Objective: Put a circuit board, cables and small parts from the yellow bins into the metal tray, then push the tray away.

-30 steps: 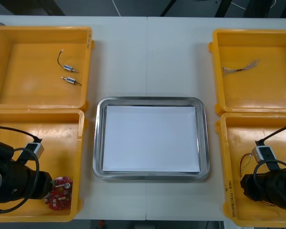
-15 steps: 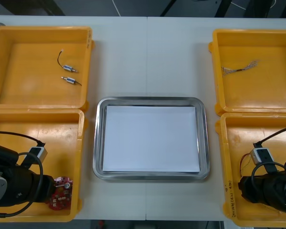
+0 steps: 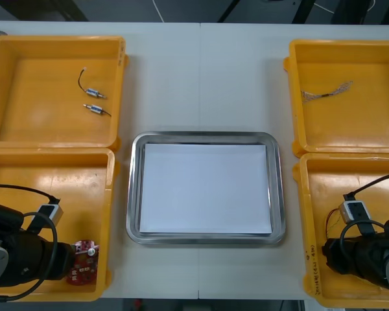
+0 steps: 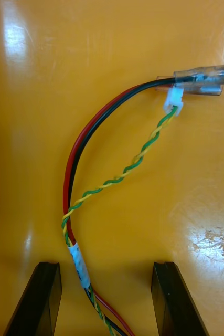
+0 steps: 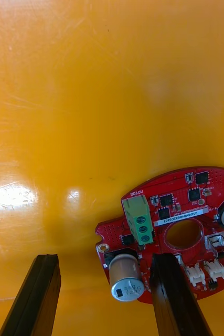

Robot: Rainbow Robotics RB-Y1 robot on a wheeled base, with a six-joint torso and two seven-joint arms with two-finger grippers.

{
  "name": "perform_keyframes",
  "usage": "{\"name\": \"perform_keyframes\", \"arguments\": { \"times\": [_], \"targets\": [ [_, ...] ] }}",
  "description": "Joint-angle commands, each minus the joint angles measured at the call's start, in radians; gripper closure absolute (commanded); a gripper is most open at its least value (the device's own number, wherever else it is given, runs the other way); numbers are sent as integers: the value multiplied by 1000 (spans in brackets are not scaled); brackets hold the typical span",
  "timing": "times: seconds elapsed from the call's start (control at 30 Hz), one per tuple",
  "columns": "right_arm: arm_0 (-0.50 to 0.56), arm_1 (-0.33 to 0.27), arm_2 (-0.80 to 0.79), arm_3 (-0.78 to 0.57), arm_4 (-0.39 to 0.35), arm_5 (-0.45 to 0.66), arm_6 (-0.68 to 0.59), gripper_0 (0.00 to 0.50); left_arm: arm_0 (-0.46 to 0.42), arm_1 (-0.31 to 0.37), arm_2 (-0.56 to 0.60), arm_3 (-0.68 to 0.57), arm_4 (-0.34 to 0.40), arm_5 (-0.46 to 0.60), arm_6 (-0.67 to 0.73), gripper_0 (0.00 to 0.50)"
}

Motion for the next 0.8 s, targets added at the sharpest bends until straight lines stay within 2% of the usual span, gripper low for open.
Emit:
{"name": "perform_keyframes", "arguments": {
  "times": [0.03, 0.07, 0.1, 0.17, 0.53, 0.8],
  "targets": [
    [25, -7, 19, 5, -8, 12, 16, 377, 32, 24, -16, -5, -8, -10, 114, 10],
    [25, -7, 19, 3, -11, 15, 14, 500, 34, 22, -16, -5, -7, -10, 114, 118],
    [23, -7, 18, 5, -12, 16, 13, 500, 35, 24, -16, -7, -7, -11, 114, 330],
    [25, -7, 15, 3, -14, 16, 11, 500, 35, 24, -16, -7, -5, -11, 117, 497],
    [-2, -7, -31, -29, -24, 50, 22, 500, 31, 27, -15, -5, -5, -25, 128, 500],
    [-61, -9, -124, -130, -44, 228, 28, 500, -6, 53, 34, -7, 23, 24, 129, 500]
  ]
}}
